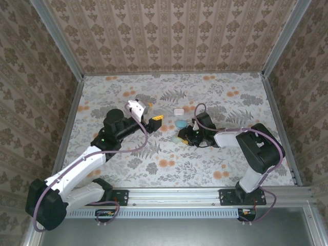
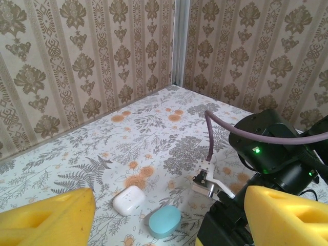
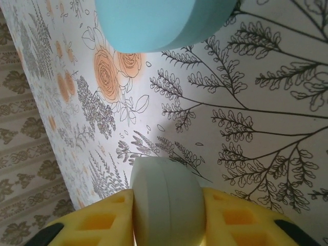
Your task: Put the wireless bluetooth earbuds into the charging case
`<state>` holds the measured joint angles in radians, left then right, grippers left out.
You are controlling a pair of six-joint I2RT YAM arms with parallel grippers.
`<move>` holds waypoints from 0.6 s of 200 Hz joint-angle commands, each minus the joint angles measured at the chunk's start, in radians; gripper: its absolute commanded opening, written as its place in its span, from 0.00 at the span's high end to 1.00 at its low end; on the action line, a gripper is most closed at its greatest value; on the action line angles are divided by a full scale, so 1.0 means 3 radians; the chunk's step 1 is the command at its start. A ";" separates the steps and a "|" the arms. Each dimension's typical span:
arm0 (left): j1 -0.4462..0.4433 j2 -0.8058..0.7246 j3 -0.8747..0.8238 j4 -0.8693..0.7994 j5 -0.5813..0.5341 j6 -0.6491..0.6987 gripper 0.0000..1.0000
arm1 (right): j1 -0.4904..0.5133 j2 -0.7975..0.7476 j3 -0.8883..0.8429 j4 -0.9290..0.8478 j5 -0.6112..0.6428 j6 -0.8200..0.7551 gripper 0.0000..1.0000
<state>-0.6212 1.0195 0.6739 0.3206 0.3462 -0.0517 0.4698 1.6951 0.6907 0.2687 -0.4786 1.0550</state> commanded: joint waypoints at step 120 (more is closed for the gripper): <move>0.0164 0.0079 0.0143 -0.0565 -0.1085 0.0062 0.02 | -0.0045 -0.1818 0.0445 -0.2172 0.2893 -0.1681 0.27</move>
<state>-0.6109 1.0286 0.6830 0.2481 0.1951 -0.0368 0.4641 1.2537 0.7975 -0.3012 0.0223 0.7601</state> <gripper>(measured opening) 0.974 0.659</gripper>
